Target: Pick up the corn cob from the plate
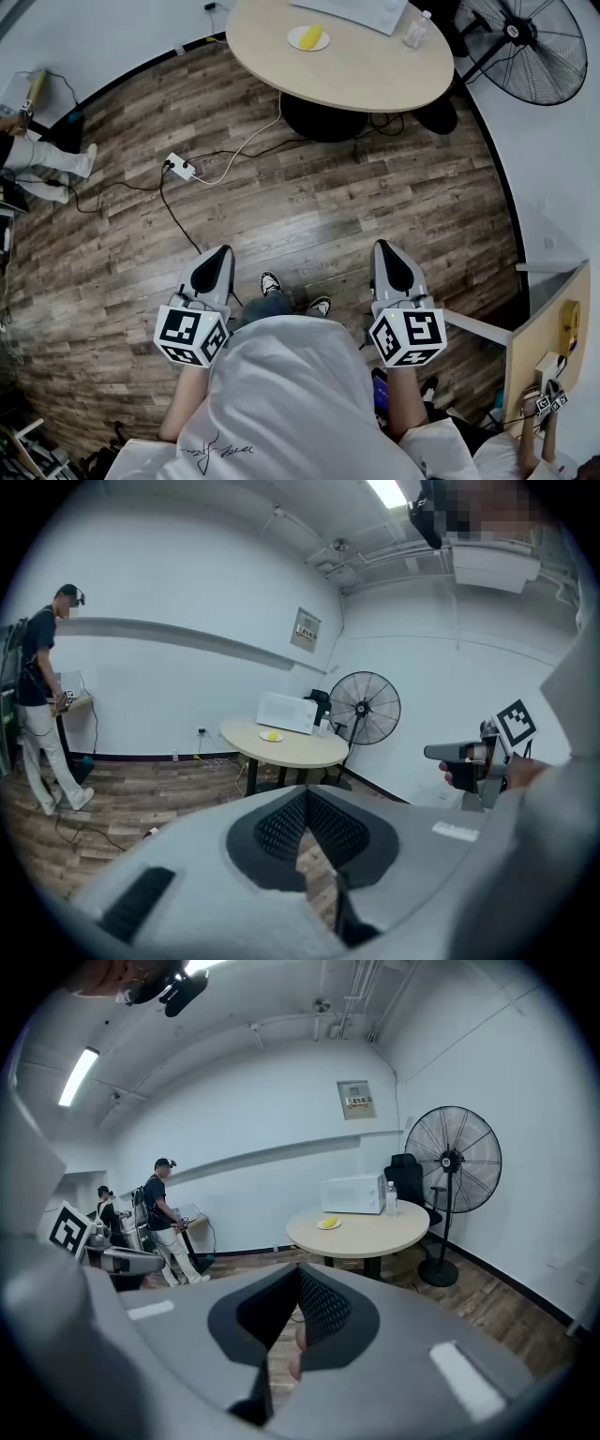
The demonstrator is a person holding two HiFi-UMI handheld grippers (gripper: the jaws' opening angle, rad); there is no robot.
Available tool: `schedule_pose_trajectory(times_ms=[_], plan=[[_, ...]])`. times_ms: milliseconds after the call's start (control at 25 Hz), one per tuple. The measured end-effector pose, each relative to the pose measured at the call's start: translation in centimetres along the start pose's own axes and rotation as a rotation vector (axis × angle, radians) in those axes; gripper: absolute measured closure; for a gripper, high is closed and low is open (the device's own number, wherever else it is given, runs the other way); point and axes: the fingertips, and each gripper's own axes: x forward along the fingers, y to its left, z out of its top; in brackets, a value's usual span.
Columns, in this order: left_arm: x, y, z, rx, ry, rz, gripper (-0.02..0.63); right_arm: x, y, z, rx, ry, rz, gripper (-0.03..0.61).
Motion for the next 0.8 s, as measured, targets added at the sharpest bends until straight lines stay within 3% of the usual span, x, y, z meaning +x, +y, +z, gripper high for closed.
schedule_pose_trajectory(times_ms=[320,520,800], plan=[[0.7,1.0,0.7,-0.004,0.012,-0.007,0.623,0.5,-0.4,1.2,0.054,-0.035,-0.008,0.565],[1.0,2.3,1.7,-0.020,-0.028,0.004,0.623,1.3,0.2,2.0,0.034,-0.052,-0.015,0.563],[0.7,5.4,2.4,0.002,-0.039,0.005,0.624,3.3,4.1,2.4,0.059,-0.079,-0.016,0.561]])
